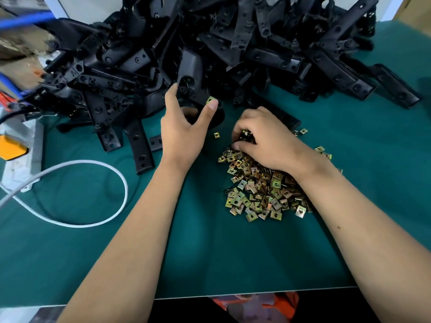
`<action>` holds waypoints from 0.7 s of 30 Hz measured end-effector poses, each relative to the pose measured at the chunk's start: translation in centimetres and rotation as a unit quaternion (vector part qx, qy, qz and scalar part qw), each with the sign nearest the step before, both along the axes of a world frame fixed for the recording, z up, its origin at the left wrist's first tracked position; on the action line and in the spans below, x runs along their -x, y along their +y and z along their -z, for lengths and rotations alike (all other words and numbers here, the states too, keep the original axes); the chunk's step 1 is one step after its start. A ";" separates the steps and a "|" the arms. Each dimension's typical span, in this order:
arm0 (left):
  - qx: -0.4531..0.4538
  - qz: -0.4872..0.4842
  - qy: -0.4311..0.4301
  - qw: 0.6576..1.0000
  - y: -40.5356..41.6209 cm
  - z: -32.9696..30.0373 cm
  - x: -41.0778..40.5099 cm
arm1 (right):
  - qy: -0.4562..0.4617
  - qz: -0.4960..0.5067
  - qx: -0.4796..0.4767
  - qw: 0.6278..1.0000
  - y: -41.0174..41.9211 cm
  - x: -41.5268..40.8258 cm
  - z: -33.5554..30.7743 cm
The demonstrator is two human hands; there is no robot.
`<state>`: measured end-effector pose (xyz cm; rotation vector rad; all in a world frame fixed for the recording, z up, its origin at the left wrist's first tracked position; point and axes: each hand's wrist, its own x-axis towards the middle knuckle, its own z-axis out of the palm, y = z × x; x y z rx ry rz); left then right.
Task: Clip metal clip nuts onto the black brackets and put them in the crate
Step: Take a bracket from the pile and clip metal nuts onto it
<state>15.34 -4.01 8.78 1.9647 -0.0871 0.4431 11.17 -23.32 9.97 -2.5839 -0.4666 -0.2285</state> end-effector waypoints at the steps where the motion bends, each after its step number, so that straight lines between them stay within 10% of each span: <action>1: 0.007 0.000 -0.004 1.000 0.0 -0.1 0.0 | -0.004 -0.003 -0.002 1.000 0.1 0.1 0.0; 21: -0.131 0.140 -0.082 0.978 0.2 -0.4 0.6 | -0.022 0.084 -0.379 0.921 -0.7 -0.1 -0.3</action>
